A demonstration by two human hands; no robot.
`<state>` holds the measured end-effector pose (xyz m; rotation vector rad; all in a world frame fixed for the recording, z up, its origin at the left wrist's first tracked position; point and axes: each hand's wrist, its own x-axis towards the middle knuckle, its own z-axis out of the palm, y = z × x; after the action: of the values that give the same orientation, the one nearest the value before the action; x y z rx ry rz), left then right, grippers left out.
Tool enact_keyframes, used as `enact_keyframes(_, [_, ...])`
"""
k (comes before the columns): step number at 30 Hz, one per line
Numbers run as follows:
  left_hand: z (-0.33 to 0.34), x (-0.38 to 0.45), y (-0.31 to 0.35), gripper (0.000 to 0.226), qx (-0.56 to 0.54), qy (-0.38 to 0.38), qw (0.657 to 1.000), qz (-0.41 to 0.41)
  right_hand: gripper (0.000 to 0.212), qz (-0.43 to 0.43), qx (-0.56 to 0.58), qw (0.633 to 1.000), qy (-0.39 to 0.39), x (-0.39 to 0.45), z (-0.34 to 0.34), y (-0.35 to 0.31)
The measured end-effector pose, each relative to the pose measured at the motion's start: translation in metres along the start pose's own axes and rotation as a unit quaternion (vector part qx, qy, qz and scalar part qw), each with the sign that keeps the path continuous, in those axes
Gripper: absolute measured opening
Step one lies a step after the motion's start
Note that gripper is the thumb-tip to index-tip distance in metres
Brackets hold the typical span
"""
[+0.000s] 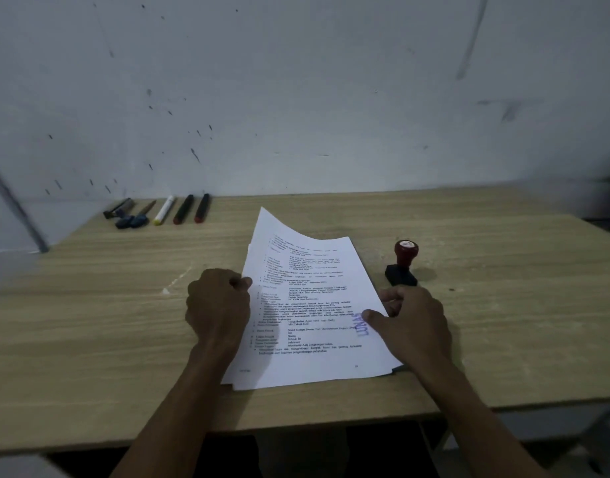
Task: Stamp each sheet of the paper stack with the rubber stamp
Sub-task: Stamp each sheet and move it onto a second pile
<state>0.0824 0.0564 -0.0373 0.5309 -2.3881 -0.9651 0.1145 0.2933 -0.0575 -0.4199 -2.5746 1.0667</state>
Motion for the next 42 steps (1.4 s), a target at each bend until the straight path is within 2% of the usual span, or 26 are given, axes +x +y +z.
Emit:
enact_keyframes(3, [-0.002, 0.004, 0.000, 0.013, -0.025, -0.049, 0.998, -0.018, 0.027, 0.002, 0.007, 1.000, 0.002, -0.001, 0.000, 0.001])
enact_keyframes(6, [-0.002, 0.007, -0.002, 0.024, -0.041, -0.086, 0.995, -0.015, 0.027, -0.007, 0.002, 1.000, 0.009, -0.001, 0.001, 0.001])
enact_keyframes(9, [-0.003, 0.010, -0.004, 0.043, -0.048, -0.094, 0.994, 0.013, 0.030, -0.014, -0.003, 1.000, 0.012, -0.002, 0.001, 0.001])
enact_keyframes(13, [-0.009, 0.013, -0.009, 0.046, -0.060, -0.088, 0.994, 0.021, 0.038, -0.017, -0.023, 1.000, 0.012, -0.004, 0.004, 0.000])
enact_keyframes(15, [-0.014, 0.016, -0.012, 0.043, -0.068, -0.084, 0.994, 0.024, 0.043, -0.028, -0.049, 0.998, 0.013, -0.006, 0.005, -0.001])
enact_keyframes(18, [-0.023, 0.023, -0.019, 0.012, -0.093, -0.080, 0.992, 0.013, 0.047, -0.064, -0.125, 0.990, 0.034, -0.012, 0.005, -0.005])
enact_keyframes(20, [-0.031, 0.026, -0.026, 0.011, -0.108, -0.071, 0.992, -0.003, 0.048, -0.090, -0.131, 0.986, 0.041, -0.015, 0.006, -0.010])
enact_keyframes(23, [-0.045, 0.034, -0.042, 0.011, -0.107, -0.050, 0.993, -0.023, 0.049, -0.110, -0.097, 0.989, 0.003, -0.020, 0.011, -0.018])
enact_keyframes(29, [-0.086, 0.061, -0.093, 0.020, -0.004, 0.013, 0.999, -0.042, 0.044, -0.150, -0.074, 0.985, -0.038, -0.029, 0.022, -0.031])
enact_keyframes(32, [-0.105, 0.074, -0.115, 0.024, 0.052, 0.035, 0.995, -0.079, 0.040, -0.166, -0.066, 0.983, -0.041, -0.033, 0.027, -0.037])
enact_keyframes(42, [-0.111, 0.089, -0.129, 0.024, 0.132, 0.049, 0.986, -0.091, 0.037, -0.174, -0.056, 0.982, -0.043, -0.038, 0.027, -0.042])
